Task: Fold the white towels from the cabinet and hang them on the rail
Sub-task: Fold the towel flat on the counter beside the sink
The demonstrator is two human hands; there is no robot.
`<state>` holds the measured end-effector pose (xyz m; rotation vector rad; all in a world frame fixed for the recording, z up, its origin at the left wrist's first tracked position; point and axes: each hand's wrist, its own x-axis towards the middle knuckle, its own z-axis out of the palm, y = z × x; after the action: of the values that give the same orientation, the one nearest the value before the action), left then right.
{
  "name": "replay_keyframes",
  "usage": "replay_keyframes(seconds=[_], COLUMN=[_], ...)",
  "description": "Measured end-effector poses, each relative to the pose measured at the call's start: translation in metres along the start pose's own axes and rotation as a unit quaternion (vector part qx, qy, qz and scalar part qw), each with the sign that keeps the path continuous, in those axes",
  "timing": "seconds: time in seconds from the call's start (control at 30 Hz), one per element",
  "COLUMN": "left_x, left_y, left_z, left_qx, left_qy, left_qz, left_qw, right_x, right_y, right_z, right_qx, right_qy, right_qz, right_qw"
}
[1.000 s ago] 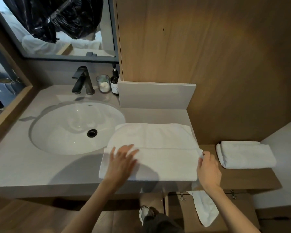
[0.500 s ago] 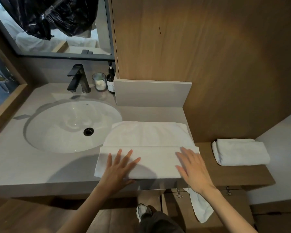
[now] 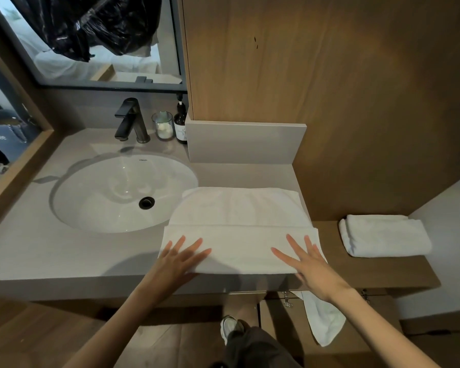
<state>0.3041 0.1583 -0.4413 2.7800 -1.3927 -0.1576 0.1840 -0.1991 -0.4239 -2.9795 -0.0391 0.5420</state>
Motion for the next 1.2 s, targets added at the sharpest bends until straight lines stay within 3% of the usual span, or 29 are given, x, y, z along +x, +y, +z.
replay_keyframes(seconds=[0.2,0.37,0.47,0.57,0.67,0.8,0.87,0.97,1.13,1.2], left_x=[-0.005,-0.021,-0.023,-0.012,0.007,0.034,0.048,0.071,0.108,0.118], left_y=[-0.009,-0.014,-0.023,-0.03,-0.036,-0.048,-0.054,-0.06,-0.068,-0.072], left_z=[0.001,-0.007,-0.019,-0.043,-0.056,-0.055,-0.051,-0.048,-0.042,-0.037], left_qx=[-0.028,-0.074,-0.114,-0.268,-0.318,-0.395,-0.426,-0.44,-0.424,-0.39], left_qy=[-0.022,0.103,0.127,0.1,0.134,0.165,0.182,0.211,0.206,0.191], left_qz=[0.008,-0.016,-0.034,-0.181,-0.26,-0.348,-0.377,-0.392,-0.441,-0.464], left_qw=[0.999,0.992,0.985,0.941,0.902,0.834,0.802,0.78,0.764,0.772], right_x=[-0.01,-0.014,-0.013,-0.011,-0.005,0.012,0.026,0.05,0.087,0.098], right_y=[0.006,0.01,0.016,0.025,0.034,0.034,0.035,0.039,0.044,0.045], right_z=[-0.004,-0.012,-0.019,-0.023,-0.026,-0.038,-0.045,-0.053,-0.057,-0.056], right_qx=[0.045,0.053,0.08,0.189,0.317,0.441,0.473,0.495,0.509,0.516], right_qy=[0.026,0.051,0.11,0.199,0.283,0.33,0.335,0.328,0.27,0.237], right_qz=[-0.001,0.019,0.054,0.096,0.119,0.171,0.189,0.199,0.255,0.278], right_qw=[0.999,0.997,0.989,0.957,0.897,0.817,0.792,0.78,0.776,0.775])
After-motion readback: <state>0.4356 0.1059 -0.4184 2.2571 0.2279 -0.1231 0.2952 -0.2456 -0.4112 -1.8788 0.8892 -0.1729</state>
